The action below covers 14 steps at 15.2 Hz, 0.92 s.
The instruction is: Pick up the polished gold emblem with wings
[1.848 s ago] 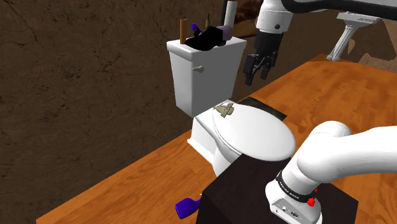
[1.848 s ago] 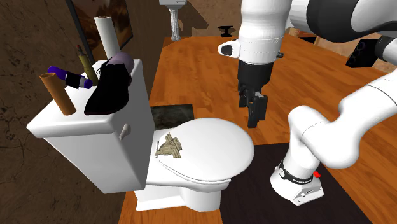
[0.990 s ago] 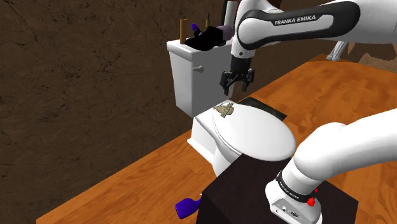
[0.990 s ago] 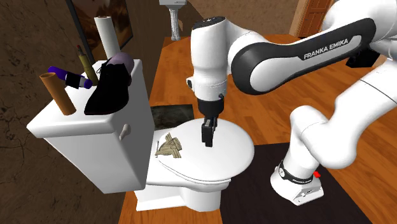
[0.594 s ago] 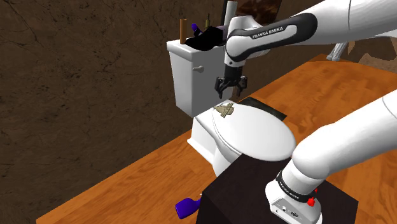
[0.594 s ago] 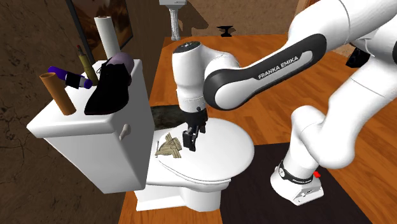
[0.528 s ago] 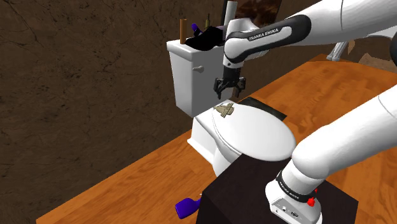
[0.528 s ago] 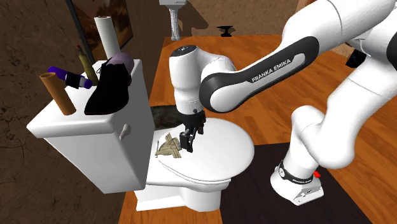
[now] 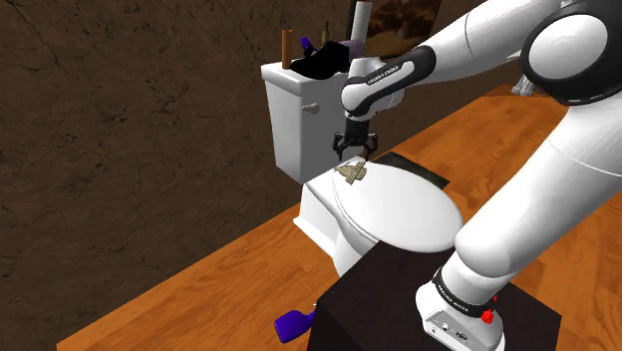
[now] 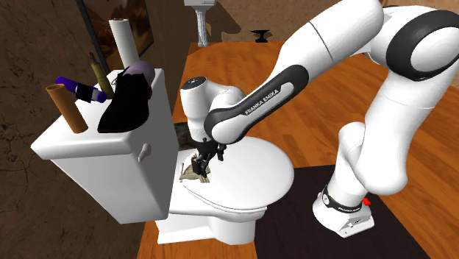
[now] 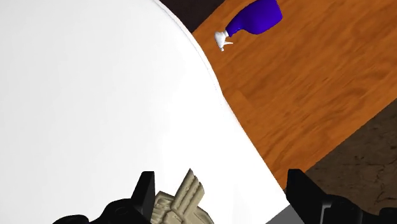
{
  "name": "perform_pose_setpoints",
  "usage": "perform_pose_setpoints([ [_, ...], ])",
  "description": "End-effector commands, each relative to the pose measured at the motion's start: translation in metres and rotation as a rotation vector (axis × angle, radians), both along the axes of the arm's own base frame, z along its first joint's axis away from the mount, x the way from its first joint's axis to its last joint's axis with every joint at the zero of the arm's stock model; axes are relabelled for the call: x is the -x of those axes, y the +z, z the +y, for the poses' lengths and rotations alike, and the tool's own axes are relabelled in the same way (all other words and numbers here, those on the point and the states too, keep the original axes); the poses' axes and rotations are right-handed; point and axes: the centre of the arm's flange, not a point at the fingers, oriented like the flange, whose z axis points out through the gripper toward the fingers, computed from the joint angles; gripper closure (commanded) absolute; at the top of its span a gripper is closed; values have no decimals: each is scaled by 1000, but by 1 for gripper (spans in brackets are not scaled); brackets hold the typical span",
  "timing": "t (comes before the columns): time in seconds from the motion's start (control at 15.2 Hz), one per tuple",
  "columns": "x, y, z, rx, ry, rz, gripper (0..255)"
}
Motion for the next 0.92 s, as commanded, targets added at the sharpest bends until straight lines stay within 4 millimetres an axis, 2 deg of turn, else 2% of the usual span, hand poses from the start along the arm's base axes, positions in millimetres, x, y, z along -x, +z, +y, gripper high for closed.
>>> perform_pose_setpoints([
  [0.0,-9,-21,-15,6,-54,3,0],
  [0.66,-44,-117,-101,32,-319,22,0],
  [0.86,-46,-132,-106,33,-332,23,0],
])
